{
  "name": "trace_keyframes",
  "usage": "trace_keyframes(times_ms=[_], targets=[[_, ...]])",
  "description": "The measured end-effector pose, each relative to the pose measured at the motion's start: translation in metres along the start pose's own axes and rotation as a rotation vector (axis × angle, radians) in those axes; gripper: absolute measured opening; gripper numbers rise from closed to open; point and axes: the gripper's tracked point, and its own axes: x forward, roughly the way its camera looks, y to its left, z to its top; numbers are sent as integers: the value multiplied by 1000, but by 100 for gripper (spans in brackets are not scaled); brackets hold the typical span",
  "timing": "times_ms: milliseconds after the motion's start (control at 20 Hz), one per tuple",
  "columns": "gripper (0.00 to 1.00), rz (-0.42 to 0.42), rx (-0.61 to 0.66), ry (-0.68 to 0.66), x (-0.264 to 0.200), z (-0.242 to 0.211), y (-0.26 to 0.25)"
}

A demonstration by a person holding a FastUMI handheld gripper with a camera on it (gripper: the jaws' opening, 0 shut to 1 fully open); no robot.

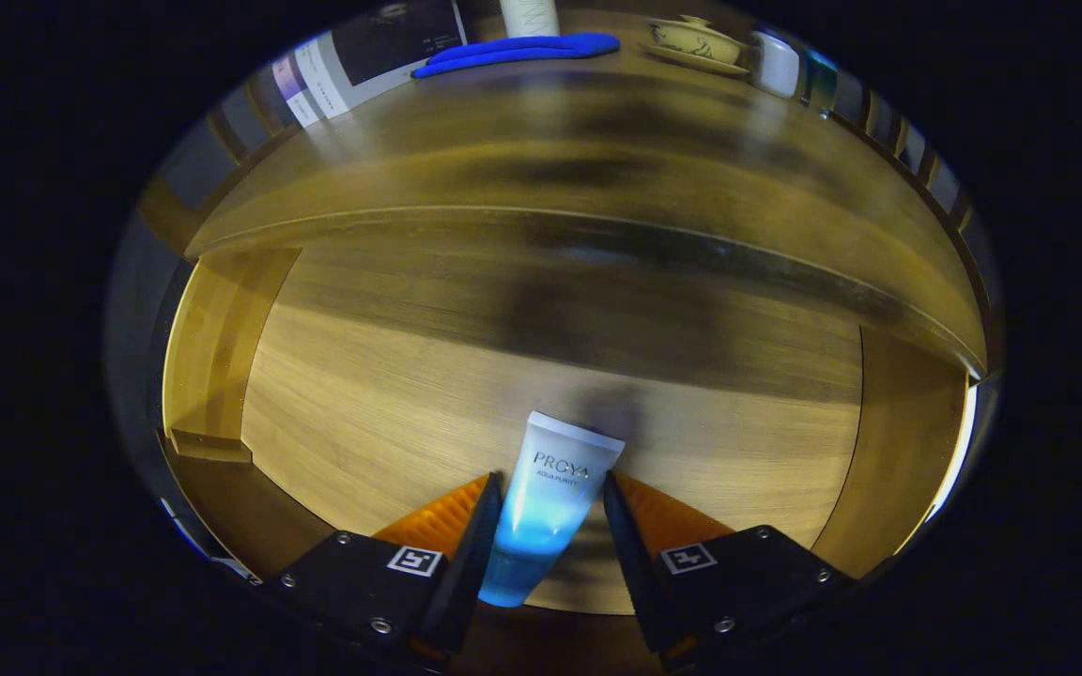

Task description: Pull open the drawer, take out the items inside it, and place them on the countertop above the cabinet.

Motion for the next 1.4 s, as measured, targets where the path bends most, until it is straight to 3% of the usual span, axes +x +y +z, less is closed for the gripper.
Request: trace_keyframes(times_ms=[400,650,950,1250,1400], targets=[[53,50,-92,-31,4,2,8],[61,-8,-114,-11,-1,-7,0],[66,-34,-51,-58,-16,9,-14],[77,33,80,40,-5,-6,-11],[78,21,50,70,-2,-11,-8]])
